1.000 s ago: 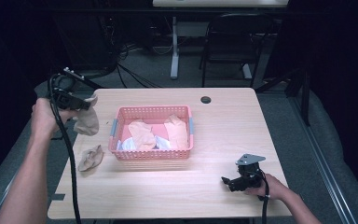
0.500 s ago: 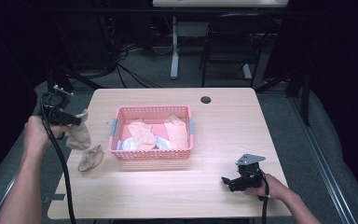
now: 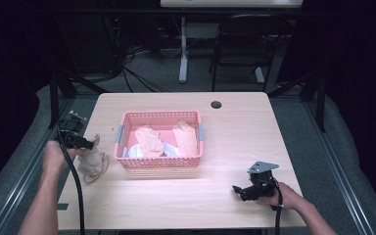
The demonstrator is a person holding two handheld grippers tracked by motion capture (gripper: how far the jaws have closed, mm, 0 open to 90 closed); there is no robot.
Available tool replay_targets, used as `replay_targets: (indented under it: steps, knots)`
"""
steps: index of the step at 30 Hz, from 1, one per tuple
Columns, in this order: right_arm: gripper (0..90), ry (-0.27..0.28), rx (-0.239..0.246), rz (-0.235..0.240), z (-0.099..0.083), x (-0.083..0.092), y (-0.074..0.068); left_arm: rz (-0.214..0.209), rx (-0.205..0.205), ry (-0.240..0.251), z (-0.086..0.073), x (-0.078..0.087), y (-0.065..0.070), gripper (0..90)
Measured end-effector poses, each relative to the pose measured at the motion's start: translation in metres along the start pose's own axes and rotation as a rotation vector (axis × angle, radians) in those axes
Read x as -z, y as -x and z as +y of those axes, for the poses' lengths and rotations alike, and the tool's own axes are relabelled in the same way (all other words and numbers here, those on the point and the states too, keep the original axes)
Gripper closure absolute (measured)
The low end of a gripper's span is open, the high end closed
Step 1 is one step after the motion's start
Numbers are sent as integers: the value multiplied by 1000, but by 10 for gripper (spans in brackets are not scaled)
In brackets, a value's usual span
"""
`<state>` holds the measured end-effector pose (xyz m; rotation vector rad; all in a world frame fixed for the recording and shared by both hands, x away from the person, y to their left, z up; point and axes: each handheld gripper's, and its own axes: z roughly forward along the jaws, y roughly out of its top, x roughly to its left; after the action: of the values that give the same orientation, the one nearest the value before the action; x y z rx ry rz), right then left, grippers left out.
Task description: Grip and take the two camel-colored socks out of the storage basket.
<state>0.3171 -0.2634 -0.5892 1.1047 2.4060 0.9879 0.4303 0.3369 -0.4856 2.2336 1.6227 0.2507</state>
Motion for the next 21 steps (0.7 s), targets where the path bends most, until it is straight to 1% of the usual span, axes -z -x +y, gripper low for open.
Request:
replay_targets:
  steps: [2,3,6,8,9,10,11,12,13,14,18,21]
  knots:
    - [0,-1,0,1,0,0,0,-7,7,-10,-2,-9,-1,805]
    - [0,-1,-1,0,0,0,0,-14,19,-4,-4,-14,-2,801]
    - [0,-1,0,0,0,0,0,-18,36,-16,-6,-28,-2,783]
    - [0,0,0,0,0,0,0,-14,55,-16,-7,-36,-2,730]
    - [0,0,0,0,0,0,0,-15,56,-21,-7,-37,-3,709]
    - [0,0,0,0,0,0,0,-10,60,-15,-7,-37,-2,679]
    - [0,0,0,0,0,0,0,2,60,0,-6,-37,-2,606]
    - [0,0,0,0,0,0,0,12,56,5,-6,-35,-1,563]
    - [0,-1,0,0,0,0,0,28,61,12,-6,-33,-1,518]
    - [0,-1,0,0,0,0,0,33,60,13,-5,-29,-1,462]
    - [0,0,0,0,0,0,0,40,56,43,-6,-14,1,331]
    - [0,1,-1,-2,0,0,0,42,57,64,-12,-2,4,229]
